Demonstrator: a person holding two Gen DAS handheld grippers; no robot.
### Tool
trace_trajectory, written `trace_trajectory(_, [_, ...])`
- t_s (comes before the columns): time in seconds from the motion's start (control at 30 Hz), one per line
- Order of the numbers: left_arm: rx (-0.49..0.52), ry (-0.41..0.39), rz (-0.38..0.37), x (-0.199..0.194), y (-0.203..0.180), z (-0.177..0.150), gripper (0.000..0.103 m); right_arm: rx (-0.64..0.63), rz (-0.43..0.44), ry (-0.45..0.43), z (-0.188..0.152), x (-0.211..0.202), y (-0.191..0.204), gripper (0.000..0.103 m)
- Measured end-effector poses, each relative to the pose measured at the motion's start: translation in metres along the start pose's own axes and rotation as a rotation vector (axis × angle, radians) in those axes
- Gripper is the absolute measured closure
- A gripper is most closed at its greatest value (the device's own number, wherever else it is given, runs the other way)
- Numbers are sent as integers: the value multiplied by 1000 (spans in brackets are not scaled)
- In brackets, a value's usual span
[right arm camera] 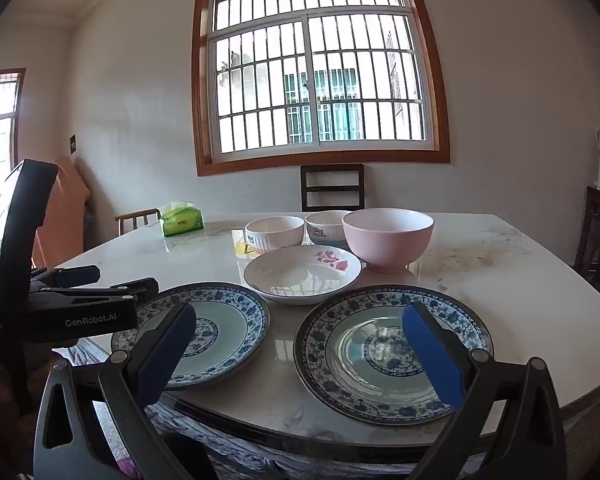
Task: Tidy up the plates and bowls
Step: 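Move both grippers toward the blue-and-white floral plates on the table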
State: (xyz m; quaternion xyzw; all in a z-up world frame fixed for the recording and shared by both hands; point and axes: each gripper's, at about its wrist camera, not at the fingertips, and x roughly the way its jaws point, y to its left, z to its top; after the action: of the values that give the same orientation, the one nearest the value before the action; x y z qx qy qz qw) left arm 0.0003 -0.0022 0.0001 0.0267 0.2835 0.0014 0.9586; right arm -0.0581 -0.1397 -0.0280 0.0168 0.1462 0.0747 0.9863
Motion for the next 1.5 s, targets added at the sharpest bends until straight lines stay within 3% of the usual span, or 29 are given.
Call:
trace_trajectory(0.17, [20,-15,-17,3,4,-14,11,6,12,33,-1,-2,4,0])
trace_trajectory(0.37, [-4,13,-18,6,13,-25,11,93,156,122,1,9,2,0])
trace_trajectory(0.87, [-22,67,23,1,23,-27,11,209,381,264,-2,28,9,0])
trace_trajectory(0.97, [-24,72,29,-1,27,-29,11,260,425,306,-5,36,8,4])
trace_trajectory(1.03, [-27,74,33,-3,31,-30,11,289,459,344,-8,42,9,16])
trace_trajectory(1.1, [-24,75,37,-6,32,-32,11,326,490,380,-12,47,9,21])
trace_trajectory(1.5, [-42,123,51,-1,44,-26,11,424,526,467,-21,64,9,23])
